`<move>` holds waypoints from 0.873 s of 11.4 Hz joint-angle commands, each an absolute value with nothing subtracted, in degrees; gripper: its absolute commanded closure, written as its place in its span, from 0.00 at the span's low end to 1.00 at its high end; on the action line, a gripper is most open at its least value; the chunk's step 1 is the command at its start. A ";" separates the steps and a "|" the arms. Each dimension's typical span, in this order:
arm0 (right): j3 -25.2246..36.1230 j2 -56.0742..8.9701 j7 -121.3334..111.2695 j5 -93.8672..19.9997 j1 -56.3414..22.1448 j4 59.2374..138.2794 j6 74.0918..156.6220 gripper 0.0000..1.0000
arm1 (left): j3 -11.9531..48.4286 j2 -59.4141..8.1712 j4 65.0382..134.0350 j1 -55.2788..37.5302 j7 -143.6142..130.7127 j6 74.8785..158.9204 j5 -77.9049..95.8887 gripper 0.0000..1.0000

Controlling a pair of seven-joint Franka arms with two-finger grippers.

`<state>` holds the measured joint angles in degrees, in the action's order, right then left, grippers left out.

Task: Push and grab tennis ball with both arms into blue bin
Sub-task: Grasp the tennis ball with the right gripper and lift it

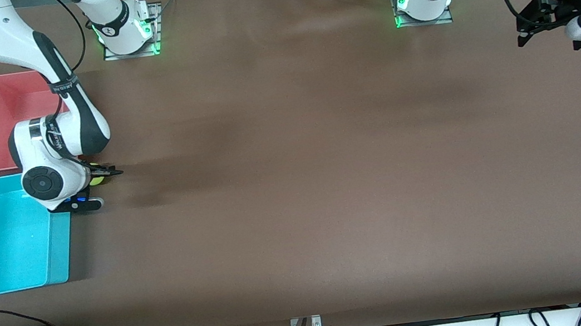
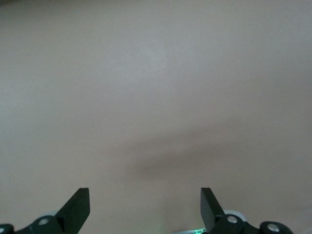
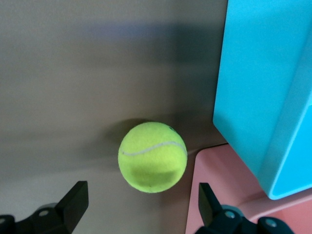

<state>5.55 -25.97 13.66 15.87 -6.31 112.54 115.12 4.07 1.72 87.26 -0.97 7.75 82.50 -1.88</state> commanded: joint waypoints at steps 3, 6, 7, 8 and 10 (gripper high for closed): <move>5.71 -27.86 17.22 20.82 -6.94 114.08 119.18 0.00 | 4.75 2.37 88.33 -1.41 6.06 82.00 -3.25 0.00; 5.71 -28.65 19.06 22.85 -6.94 115.05 119.71 0.01 | 4.57 2.29 88.33 -1.32 6.06 82.00 -3.25 0.00; 5.71 -29.09 21.68 23.11 -7.03 114.87 120.49 0.28 | 4.57 2.29 88.24 -1.32 6.06 82.00 -3.25 0.00; 5.63 -29.61 22.40 24.07 -7.29 114.79 120.58 0.48 | 4.57 2.29 88.33 -1.23 6.06 82.00 -3.25 0.00; 5.54 -29.62 22.41 24.52 -7.47 114.35 120.41 0.71 | 4.74 2.29 88.33 -1.41 6.33 81.91 -3.34 0.00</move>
<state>5.53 -29.60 20.59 22.97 -6.92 114.04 119.44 4.52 1.83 88.20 -1.09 6.91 82.50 -1.88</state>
